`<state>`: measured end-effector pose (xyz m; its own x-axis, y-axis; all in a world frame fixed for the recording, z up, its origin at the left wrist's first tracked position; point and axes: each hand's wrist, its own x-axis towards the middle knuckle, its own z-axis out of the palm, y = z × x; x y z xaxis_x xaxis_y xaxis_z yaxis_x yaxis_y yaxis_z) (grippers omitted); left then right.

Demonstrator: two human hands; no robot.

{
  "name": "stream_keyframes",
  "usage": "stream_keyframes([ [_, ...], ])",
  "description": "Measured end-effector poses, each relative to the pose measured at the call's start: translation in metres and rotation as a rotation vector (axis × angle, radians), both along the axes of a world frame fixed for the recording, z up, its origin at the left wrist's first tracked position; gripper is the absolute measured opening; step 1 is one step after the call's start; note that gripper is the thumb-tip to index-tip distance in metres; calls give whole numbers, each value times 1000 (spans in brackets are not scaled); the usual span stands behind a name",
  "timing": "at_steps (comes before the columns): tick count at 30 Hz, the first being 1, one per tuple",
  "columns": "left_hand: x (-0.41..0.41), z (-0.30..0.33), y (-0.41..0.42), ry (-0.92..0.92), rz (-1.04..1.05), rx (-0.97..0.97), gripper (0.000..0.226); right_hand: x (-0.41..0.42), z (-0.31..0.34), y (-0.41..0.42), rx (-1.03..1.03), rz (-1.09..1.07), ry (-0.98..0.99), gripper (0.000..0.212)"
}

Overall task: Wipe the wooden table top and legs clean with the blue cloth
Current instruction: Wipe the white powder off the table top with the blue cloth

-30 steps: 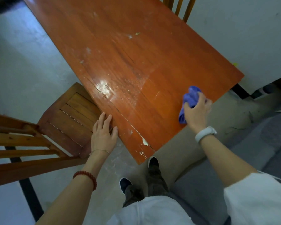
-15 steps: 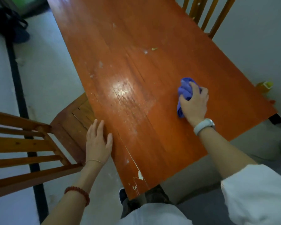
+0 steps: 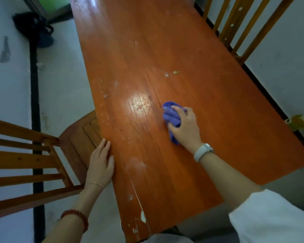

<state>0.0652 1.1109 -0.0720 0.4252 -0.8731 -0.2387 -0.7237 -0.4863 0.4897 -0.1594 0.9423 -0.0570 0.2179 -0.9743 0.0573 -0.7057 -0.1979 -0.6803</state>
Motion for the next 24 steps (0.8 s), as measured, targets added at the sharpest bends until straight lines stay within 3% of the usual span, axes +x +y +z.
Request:
stream_keyframes([
  [2,3,0,2,-39,-32,2,49,0,2,-21,55,-234,134,51],
  [3,5,0,3,-61,-50,3,49,6,3,-18,42,-234,187,51],
  [4,7,-1,4,-78,-67,4,49,15,1,-7,-5,-146,224,52],
  [6,11,-3,6,-74,-77,7,49,35,-1,36,-41,233,144,54],
  [9,18,-4,8,-47,-113,-41,48,48,10,91,296,791,-37,50],
  [11,21,-4,8,-25,-118,-49,48,48,15,81,253,723,-125,50],
  [13,22,-5,8,16,-103,-28,49,49,15,54,102,387,-147,57],
  [15,21,-5,10,41,-106,-28,49,51,11,38,29,87,11,52],
  [16,21,-5,10,50,-111,-36,49,53,9,40,22,38,104,49],
  [18,23,-5,11,55,-124,-38,50,55,1,66,-6,156,166,47],
  [20,26,-6,12,54,-146,-34,50,54,-3,112,27,439,114,49],
  [22,29,-5,13,62,-175,-15,51,52,2,160,170,702,75,46],
  [24,32,-4,14,47,-218,-1,51,50,10,189,304,757,24,40],
])
